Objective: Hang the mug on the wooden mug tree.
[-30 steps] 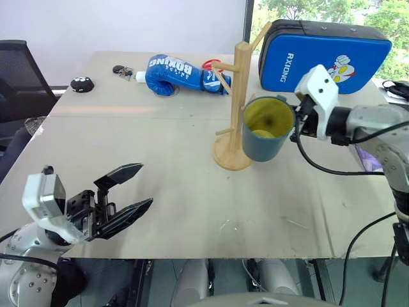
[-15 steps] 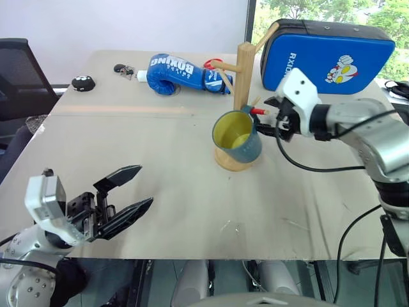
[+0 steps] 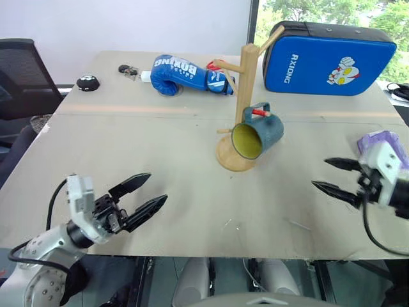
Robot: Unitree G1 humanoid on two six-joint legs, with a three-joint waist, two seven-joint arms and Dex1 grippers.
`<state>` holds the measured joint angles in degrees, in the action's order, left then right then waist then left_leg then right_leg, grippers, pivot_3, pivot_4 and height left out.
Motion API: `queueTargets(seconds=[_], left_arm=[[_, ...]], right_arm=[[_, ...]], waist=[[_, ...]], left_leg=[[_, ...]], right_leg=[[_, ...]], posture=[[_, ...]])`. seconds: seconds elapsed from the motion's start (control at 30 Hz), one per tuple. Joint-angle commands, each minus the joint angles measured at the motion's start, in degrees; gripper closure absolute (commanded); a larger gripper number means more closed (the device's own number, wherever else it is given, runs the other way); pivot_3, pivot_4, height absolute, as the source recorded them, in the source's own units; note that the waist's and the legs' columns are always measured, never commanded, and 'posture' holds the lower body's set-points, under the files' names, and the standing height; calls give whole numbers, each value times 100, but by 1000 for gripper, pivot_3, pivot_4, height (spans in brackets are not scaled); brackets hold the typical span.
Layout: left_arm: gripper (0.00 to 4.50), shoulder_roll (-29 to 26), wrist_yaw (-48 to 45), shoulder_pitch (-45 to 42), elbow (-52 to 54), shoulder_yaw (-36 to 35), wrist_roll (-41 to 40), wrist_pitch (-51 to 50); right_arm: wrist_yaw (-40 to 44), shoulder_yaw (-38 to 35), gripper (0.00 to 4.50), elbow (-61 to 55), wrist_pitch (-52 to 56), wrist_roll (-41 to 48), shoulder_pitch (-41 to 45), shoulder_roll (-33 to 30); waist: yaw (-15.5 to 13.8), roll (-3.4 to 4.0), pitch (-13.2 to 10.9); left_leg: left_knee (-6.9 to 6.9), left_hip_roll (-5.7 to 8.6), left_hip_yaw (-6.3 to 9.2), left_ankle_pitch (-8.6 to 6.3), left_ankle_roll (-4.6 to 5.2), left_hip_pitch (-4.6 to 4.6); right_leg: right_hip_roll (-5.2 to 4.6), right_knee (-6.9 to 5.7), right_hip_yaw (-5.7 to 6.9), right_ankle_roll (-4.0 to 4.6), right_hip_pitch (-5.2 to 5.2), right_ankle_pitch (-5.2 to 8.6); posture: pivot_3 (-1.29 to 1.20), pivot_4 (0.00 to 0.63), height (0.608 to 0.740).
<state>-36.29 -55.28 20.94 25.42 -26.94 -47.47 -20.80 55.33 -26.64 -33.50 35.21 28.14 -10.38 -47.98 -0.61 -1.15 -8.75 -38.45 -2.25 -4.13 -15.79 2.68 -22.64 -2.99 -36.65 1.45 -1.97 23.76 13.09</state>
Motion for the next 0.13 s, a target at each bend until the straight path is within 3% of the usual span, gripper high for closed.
queueTargets(seconds=[0.03,0.13], left_arm=[[0,-152,201,2,-7,-18,439,63],[0,-233,271,-166,-49,121,520,-80]], right_arm=[[124,-418,1131,-173,-551,-159,-537,75],[-22,-306,1131,-168,-808,-264,-819,224]], waist=[[-1,0,1],[-2,-3,2]], left_leg=[[-1,-1,-2,0,0,1],[-4,-3,-3,1,-1,5]], right_leg=[[0,-2,-1,0,0,0],[-2,-6,-2,0,0,0]], posture=[[0,150,740],[0,150,740]])
